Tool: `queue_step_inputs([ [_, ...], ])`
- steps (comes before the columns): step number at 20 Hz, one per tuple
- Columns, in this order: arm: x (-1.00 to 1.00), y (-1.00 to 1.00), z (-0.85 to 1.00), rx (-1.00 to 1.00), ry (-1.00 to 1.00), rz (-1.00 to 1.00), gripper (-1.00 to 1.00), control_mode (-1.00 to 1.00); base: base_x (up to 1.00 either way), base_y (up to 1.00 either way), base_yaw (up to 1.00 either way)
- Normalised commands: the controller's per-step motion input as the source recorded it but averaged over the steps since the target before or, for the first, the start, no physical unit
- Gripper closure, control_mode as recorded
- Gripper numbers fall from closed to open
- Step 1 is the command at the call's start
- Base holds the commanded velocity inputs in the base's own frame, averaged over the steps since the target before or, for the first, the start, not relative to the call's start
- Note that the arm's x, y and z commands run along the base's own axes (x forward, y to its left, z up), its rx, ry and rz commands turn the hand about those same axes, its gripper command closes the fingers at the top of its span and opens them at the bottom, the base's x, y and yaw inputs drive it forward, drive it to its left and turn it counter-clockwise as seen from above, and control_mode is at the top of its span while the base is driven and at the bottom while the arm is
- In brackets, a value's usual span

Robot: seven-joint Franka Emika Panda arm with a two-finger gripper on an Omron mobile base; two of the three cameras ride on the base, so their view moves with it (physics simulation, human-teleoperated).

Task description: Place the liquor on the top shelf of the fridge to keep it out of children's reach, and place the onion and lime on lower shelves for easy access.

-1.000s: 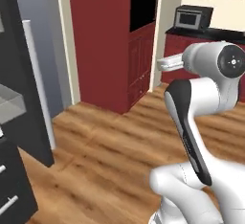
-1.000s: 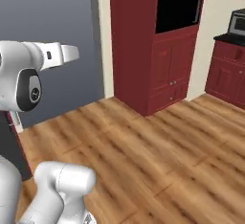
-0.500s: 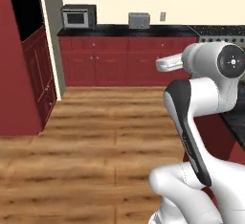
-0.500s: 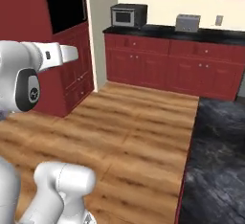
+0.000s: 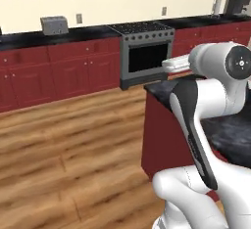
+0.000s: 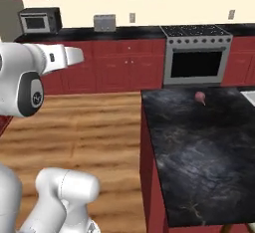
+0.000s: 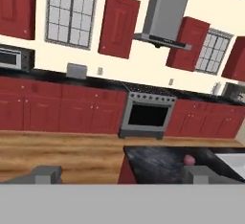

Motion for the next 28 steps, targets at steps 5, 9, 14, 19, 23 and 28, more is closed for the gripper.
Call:
queue_step_inputs([
  [5,0.00,0.00,0.00,0.00,0.00,0.00,-1.00,1.00,0.62,0.64,-0.54],
  [9,0.00,0.00,0.00,0.00,0.00,0.00,-1.00,1.00,0.58,0.66,-0.52],
  [14,0.00,0.00,0.00,0.00,0.00,0.00,-1.00,1.00,0.52,0.62,-0.51],
  [19,0.00,0.00,0.00,0.00,0.00,0.00,-1.00,1.00,0.41,0.62,-0.52],
  [23,0.00,0.00,0.00,0.00,0.00,0.00,-1.00,1.00,0.28,0.67,-0.51],
  [28,0.00,0.00,0.00,0.00,0.00,0.00,-1.00,1.00,0.12,0.70,-0.49],
])
